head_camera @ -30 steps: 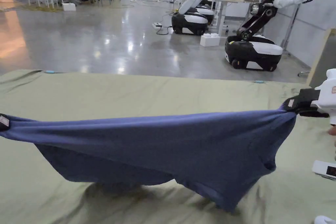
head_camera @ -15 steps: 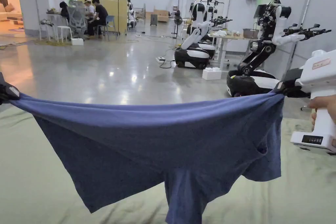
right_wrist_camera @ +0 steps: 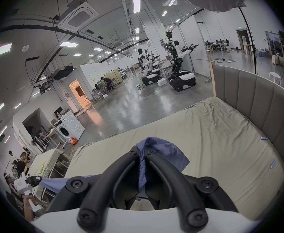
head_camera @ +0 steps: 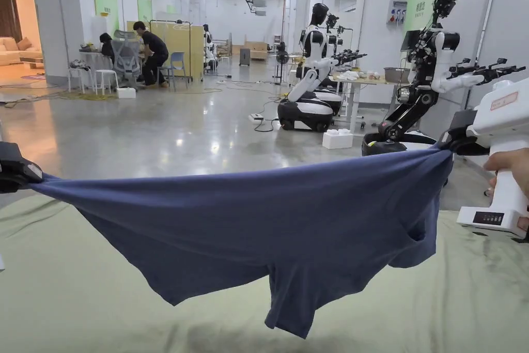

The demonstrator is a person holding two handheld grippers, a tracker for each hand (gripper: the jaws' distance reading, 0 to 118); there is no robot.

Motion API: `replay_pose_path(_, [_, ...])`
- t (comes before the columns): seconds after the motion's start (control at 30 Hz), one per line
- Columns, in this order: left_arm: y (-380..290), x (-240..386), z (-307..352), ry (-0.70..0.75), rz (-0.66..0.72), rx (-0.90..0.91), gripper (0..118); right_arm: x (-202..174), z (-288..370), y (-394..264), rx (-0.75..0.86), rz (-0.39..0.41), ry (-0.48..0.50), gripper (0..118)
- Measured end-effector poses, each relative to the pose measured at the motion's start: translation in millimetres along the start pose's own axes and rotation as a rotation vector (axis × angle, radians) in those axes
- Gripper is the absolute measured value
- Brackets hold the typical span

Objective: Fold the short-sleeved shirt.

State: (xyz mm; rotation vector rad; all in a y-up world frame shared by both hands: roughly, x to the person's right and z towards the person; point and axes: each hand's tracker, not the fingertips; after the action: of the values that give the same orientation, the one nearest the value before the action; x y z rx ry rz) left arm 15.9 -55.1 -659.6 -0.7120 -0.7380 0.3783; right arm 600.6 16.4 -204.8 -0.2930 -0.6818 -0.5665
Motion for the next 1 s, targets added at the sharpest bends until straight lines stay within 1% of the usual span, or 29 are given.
replay_pose_path(0.1, [-10.2, -10.5, -7.9, -0.007, 0.014, -0.01, 9, 14.5, -7.2, -13.3, -0.022, -0.025, 0.001, 4])
replay_pose_path(0.17, [-22.8, -16.1, -9.8, -0.008, 0.023, -0.025, 9, 24.7, -10.4, -28.2, -0.037, -0.027, 0.008, 4])
replay_pose_path(0.27, [-48.2, -28.8, -10.7, -0.02, 0.031, -0.043, 9, 42.3, -7.6, -64.4, -0.062, -0.04, 0.012, 4])
replay_pose_path(0.3, [-58.9, -35.2, -10.4, -0.031, 0.035, -0.05, 9, 49.3, -7.7, -77.8, -0.078, -0.047, -0.004, 4])
replay_pose_path(0.37, [-87.4, -47.4, -8.6, -0.009, 0.044, -0.078, 9, 70.0, -3.7, -112.1, -0.109, -0.065, 0.015, 4])
replay_pose_path(0.4, [-102.9, -56.2, -7.7, -0.035, 0.039, -0.104, 9, 79.3, 0.1, -131.7, -0.122, -0.09, -0.02, 4])
replay_pose_path(0.43, [-120.7, -65.8, -5.4, -0.044, 0.017, -0.147, 9, 89.8, 4.5, -153.7, -0.132, -0.086, -0.022, 4])
replay_pose_path(0.47, [-138.5, -73.7, -1.5, -0.021, 0.026, -0.162, 9, 101.4, 8.4, -172.4, -0.156, -0.087, 0.0, 4])
replay_pose_path(0.5, [-158.8, -84.1, 3.8, -0.012, 0.042, -0.174, 9, 114.8, 15.3, -195.2, -0.159, -0.138, 0.01, 4])
replay_pose_path(0.53, [-177.8, -95.1, 10.9, -0.025, 0.058, -0.188, 9, 124.7, 23.0, -217.2, -0.179, -0.147, -0.007, 4])
replay_pose_path(0.57, [-194.4, -103.4, 18.7, -0.026, 0.071, -0.185, 9, 132.8, 31.7, -236.0, -0.196, -0.142, -0.003, 4])
replay_pose_path(0.6, [-213.9, -111.2, 28.7, -0.018, 0.079, -0.18, 9, 139.5, 45.6, -259.6, -0.175, -0.154, -0.008, 4])
replay_pose_path(0.63, [-234.6, -117.1, 39.4, -0.02, 0.083, -0.177, 9, 143.0, 60.3, -283.1, -0.178, -0.154, -0.028, 4])
replay_pose_path(0.67, [-251.3, -121.0, 49.1, -0.025, 0.065, -0.169, 9, 147.5, 71.7, -301.2, -0.215, -0.132, -0.025, 4])
replay_pose_path(0.7, [-266.7, -123.0, 58.6, -0.01, 0.004, -0.188, 9, 152.8, 82.4, -319.4, -0.205, -0.129, -0.019, 4])
replay_pose_path(0.73, [-281.8, -124.7, 65.4, 0.026, -0.031, -0.224, 9, 156.6, 93.4, -338.5, -0.206, -0.12, -0.068, 4])
replay_pose_path(0.77, [-294.8, -127.7, 71.7, 0.033, -0.035, -0.243, 9, 159.1, 101.4, -347.2, -0.246, -0.1, -0.077, 4])
replay_pose_path(0.8, [-305.1, -132.7, 76.1, 0.018, -0.011, -0.245, 9, 163.1, 108.2, -360.6, -0.243, -0.092, -0.068, 4])
replay_pose_path(0.83, [-315.5, -138.0, 78.3, 0.024, -0.002, -0.275, 9, 166.4, 111.5, -374.7, -0.252, -0.073, -0.112, 4])
replay_pose_path(0.87, [-322.5, -140.9, 78.3, 0.054, 0.006, -0.301, 9, 169.7, 110.5, -383.4, -0.287, -0.066, -0.124, 4])
replay_pose_path(0.9, [-328.8, -145.7, 76.6, 0.076, 0.022, -0.309, 9, 177.2, 109.3, -390.9, -0.278, -0.084, -0.11, 4])
replay_pose_path(0.93, [-331.5, -151.4, 73.0, 0.066, 0.034, -0.31, 9, 180.8, 108.4, -399.5, -0.273, -0.1, -0.112, 4])
replay_pose_path(1.0, [-337.1, -155.0, 68.3, 0.089, 0.052, -0.319, 9, 180.8, 103.8, -410.0, -0.306, -0.081, -0.146, 4])
